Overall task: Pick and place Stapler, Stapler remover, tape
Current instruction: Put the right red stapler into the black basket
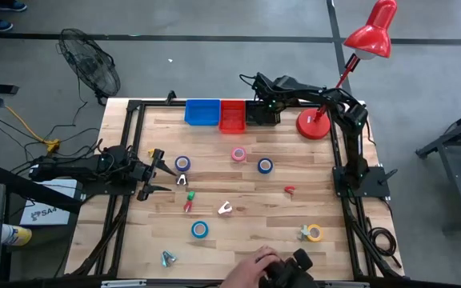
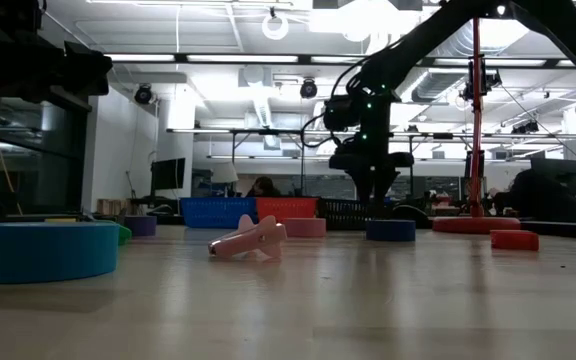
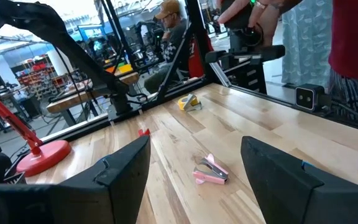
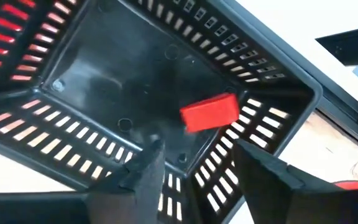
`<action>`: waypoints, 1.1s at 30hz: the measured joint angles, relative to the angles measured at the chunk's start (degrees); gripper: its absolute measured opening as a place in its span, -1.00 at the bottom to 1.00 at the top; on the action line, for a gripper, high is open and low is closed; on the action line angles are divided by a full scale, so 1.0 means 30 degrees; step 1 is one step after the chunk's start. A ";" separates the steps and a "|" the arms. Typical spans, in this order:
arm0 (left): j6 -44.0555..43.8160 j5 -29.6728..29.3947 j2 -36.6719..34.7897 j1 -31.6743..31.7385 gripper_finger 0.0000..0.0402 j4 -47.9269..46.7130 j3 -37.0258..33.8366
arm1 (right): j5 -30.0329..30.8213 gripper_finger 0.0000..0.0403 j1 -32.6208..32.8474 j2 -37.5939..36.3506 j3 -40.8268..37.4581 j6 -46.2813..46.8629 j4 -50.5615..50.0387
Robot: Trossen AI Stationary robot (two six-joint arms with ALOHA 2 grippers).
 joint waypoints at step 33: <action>0.0002 -0.0067 0.0003 -0.0002 0.23 -0.0002 0.0000 | -0.3535 -0.03 0.8698 -1.7201 -1.5156 -0.1736 -0.1299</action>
